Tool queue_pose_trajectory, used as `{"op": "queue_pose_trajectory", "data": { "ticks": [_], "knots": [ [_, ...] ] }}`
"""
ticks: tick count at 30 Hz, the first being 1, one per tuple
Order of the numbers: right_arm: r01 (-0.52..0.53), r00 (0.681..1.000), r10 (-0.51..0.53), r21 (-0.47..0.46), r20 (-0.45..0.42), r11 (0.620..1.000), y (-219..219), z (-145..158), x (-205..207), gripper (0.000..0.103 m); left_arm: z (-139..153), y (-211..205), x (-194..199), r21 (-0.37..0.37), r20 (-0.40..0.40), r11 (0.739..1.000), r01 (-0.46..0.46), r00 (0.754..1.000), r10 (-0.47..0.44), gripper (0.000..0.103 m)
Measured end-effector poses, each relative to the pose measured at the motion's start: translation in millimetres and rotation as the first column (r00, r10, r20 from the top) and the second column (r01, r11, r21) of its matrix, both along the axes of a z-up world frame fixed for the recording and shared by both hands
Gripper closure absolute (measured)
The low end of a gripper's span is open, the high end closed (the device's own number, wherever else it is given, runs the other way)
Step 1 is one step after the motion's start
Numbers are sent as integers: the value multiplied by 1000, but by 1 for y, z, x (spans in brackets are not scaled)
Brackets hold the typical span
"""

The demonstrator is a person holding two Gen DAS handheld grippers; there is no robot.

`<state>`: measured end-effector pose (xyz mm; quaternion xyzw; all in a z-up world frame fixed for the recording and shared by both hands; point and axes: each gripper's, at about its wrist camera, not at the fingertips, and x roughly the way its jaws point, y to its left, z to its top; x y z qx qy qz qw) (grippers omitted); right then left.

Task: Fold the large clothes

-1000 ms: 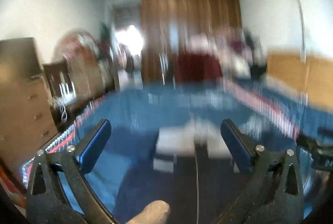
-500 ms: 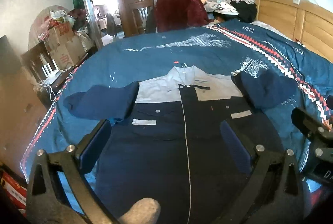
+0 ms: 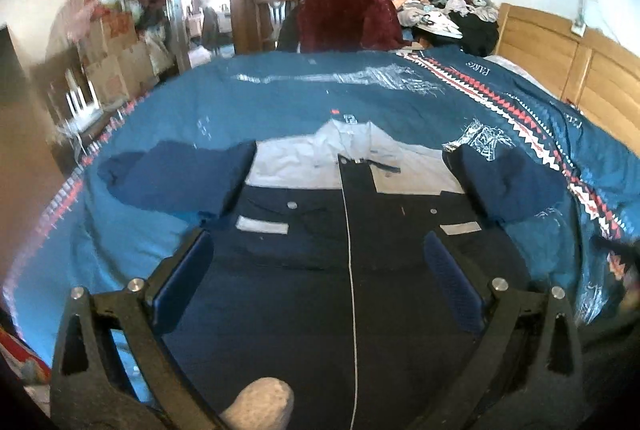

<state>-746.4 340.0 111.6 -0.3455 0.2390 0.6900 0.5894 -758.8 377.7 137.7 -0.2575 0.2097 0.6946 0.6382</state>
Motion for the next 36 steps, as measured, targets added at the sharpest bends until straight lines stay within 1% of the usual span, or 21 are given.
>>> {"op": "queue_pose_trajectory", "data": {
  "ticks": [2,5,7,8,9,11,13,14,15,17,19,21,24,26,29,31,32,33,34,35,36],
  "knots": [
    [6,1000,-6,-32,14,999,3,-21,13,0,-16,9,-8,-24,13,1000,7,1000,-7,0],
    [47,995,-58,-133,-85,990,29,-54,68,0,-44,26,-22,-87,25,996,-5,1000,7,0],
    [103,986,-125,-181,-112,978,50,-70,110,3,-61,37,-29,-118,24,993,-31,999,34,0],
    [143,977,-171,-204,-129,969,63,-77,137,5,-70,43,-31,-132,17,990,-42,999,45,0],
    [199,957,-240,-233,-163,952,81,-86,177,7,-76,49,-30,-145,11,988,-45,999,47,0],
    [267,917,-328,-263,-226,927,103,-94,229,7,-85,61,-25,-161,-12,986,-40,999,38,0],
    [341,844,-431,-298,-321,891,130,-101,295,8,-95,78,-12,-165,-41,986,-25,999,19,0],
    [366,787,-470,-312,-398,877,145,-105,334,8,-98,83,-8,-167,-45,986,-18,999,10,0],
    [378,744,-489,-318,-455,870,153,-107,358,11,-105,93,0,-175,-38,984,-1,999,-6,0],
    [400,630,-519,-331,-578,855,173,-115,408,16,-118,108,9,-199,-16,980,16,1000,-20,0],
    [401,501,-532,-362,-683,842,200,-128,454,30,-134,123,17,-232,-7,973,15,1000,-17,0],
    [399,452,-551,-393,-702,828,222,-138,474,33,-149,132,21,-265,-17,964,12,1000,-17,0],
    [393,488,-568,-414,-663,821,249,-149,482,33,-166,133,24,-293,-39,956,12,999,-25,0],
    [394,508,-581,-428,-637,814,260,-153,482,33,-166,129,23,-283,-34,959,18,999,-29,0],
    [395,519,-588,-435,-621,809,263,-162,475,33,-167,123,20,-286,-18,958,19,1000,-26,0],
    [391,543,-580,-429,-607,814,272,-165,470,36,-167,121,22,-285,-27,958,16,999,-25,0],
    [392,549,-577,-423,-605,817,269,-166,469,42,-166,121,23,-286,-32,958,15,999,-25,0],
    [394,555,-574,-417,-602,819,270,-167,468,69,-165,121,23,-286,-33,958,14,999,-24,0],
    [396,555,-568,-408,-608,823,269,-163,468,84,-164,119,22,-283,-29,959,9,999,-17,0],
    [395,553,-551,-386,-625,834,267,-156,467,84,-163,120,22,-281,-29,960,1,1000,-10,0],
    [392,564,-516,-341,-644,854,263,-141,464,85,-161,123,22,-278,-37,960,-11,999,1,0]
  ]
}}
